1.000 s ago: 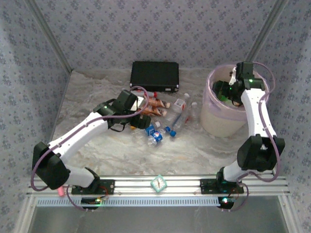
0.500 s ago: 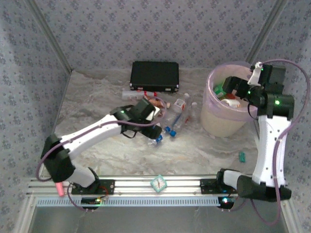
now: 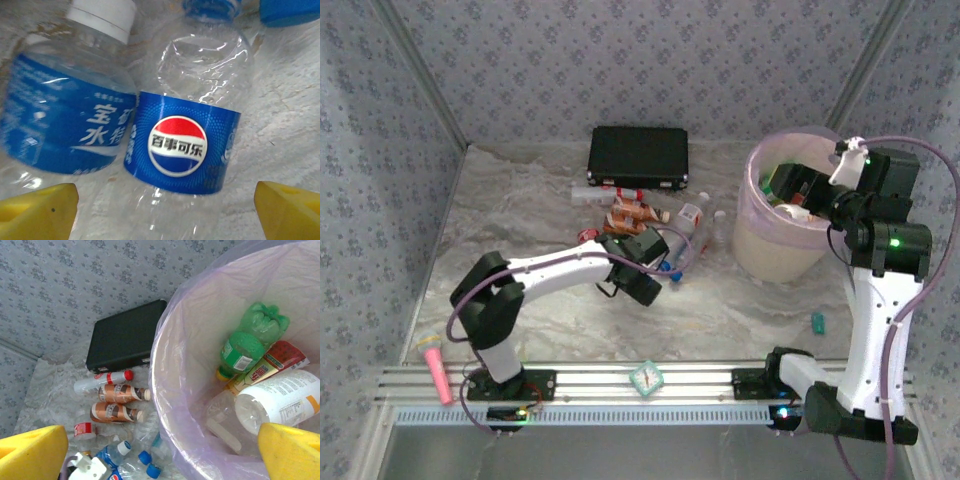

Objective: Put the plastic bottles in the bin

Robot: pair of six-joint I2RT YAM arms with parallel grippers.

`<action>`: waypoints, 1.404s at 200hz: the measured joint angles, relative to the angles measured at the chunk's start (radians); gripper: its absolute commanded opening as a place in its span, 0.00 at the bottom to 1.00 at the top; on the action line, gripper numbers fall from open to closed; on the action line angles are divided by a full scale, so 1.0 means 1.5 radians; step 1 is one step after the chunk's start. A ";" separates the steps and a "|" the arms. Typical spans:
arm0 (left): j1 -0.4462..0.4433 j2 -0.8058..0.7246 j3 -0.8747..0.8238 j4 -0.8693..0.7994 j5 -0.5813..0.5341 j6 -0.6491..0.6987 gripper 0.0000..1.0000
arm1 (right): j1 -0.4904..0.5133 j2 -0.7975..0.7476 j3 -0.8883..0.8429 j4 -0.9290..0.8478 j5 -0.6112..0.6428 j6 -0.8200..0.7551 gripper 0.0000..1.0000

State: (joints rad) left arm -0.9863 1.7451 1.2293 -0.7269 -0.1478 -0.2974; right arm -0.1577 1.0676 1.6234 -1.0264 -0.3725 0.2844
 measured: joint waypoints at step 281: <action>0.168 -0.355 -0.146 0.218 0.126 -0.117 0.25 | 0.392 0.091 -0.001 0.158 0.014 0.061 0.99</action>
State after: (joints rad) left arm -0.7349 1.2133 1.0103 -0.3992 0.0406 -0.4736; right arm 0.4301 1.2037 1.6226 -0.7891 -0.3519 0.3752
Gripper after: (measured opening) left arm 0.597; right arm 0.988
